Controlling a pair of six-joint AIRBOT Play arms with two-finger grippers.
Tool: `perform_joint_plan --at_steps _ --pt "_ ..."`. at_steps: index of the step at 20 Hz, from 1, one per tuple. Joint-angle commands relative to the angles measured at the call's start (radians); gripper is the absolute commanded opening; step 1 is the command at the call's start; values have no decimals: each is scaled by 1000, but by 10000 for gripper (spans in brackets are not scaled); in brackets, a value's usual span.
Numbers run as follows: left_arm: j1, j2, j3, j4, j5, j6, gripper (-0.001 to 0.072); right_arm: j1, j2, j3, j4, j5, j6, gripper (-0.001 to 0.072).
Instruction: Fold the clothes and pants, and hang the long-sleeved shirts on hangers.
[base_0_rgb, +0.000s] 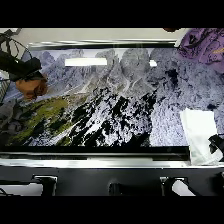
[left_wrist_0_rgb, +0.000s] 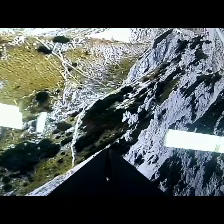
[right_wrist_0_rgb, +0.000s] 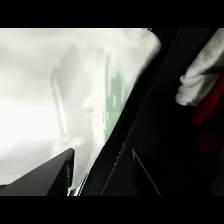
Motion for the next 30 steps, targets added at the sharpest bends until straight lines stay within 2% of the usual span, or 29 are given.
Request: perform_joint_plan --at_steps 1,2,4,6,8,9,10,12,13,17,20,23,30 --pt "0 -1 0 0 -2 0 19 1 1 62 -35 -26 -7 440" --pt "0 -1 0 0 -2 1 19 1 1 111 3 -63 -30 436" --pt "0 -1 0 1 -2 16 19 6 1 218 177 -182 -121 405" --pt "1 -1 0 1 -2 53 18 70 1 294 376 -307 -251 276" --pt "2 0 0 2 -2 89 17 207 1 326 509 -388 -377 165" --pt "2 1 0 6 -2 110 17 296 1 328 546 -415 -428 154" --pt "2 2 0 6 -2 123 17 382 1 328 555 -425 -459 105" --pt "2 15 -21 6 9 149 16 557 1 327 547 -438 -492 81" --pt "0 44 -71 6 35 166 15 637 1 327 546 -438 -493 29" --pt "0 309 -523 6 284 173 15 863 1 325 526 -433 -492 29" --pt "0 500 -787 18 403 192 18 949 1 325 528 -433 -492 29" --pt "1 575 -859 38 406 191 20 959 1 326 522 -439 -493 30" --pt "0 571 -858 42 375 188 21 960 1 326 477 -441 -493 30"
